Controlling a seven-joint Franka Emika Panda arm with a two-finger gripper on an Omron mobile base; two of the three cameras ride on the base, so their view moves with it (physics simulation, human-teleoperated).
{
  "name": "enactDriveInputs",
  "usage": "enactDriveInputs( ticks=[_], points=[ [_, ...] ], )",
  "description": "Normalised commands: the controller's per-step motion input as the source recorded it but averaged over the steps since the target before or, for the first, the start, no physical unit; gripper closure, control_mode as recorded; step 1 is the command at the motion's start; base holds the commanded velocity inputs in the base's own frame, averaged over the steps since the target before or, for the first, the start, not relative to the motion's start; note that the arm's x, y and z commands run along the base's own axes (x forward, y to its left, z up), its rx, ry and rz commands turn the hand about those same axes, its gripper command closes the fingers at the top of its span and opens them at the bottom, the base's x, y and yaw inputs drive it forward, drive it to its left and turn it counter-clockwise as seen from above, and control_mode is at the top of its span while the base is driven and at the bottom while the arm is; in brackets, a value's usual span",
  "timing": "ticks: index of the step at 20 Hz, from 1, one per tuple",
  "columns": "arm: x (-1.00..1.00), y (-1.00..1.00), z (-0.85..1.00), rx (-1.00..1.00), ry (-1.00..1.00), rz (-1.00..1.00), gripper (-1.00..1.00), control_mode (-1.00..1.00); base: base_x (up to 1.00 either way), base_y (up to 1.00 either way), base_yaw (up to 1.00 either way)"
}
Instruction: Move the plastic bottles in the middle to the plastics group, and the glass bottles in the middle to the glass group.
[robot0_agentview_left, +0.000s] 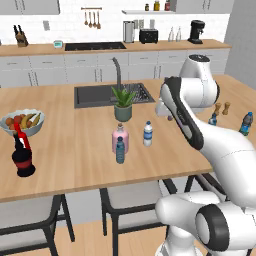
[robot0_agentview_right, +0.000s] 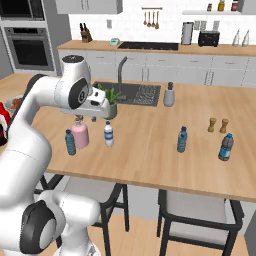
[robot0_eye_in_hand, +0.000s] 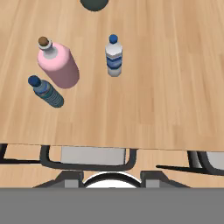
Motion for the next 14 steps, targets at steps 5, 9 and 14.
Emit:
enactDriveInputs(
  ticks=[5,9,14],
  points=[
    [-0.08,0.21,0.0,0.0,-0.02,0.0,-1.0,-1.0,0.0,0.0,0.0],
    [0.0,0.95,-0.23,0.0,0.0,0.04,-1.0,-1.0,0.0,0.0,0.0],
    [0.19,1.0,-0.49,0.0,-0.09,0.0,-1.0,-1.0,0.0,0.0,0.0]
  ],
)
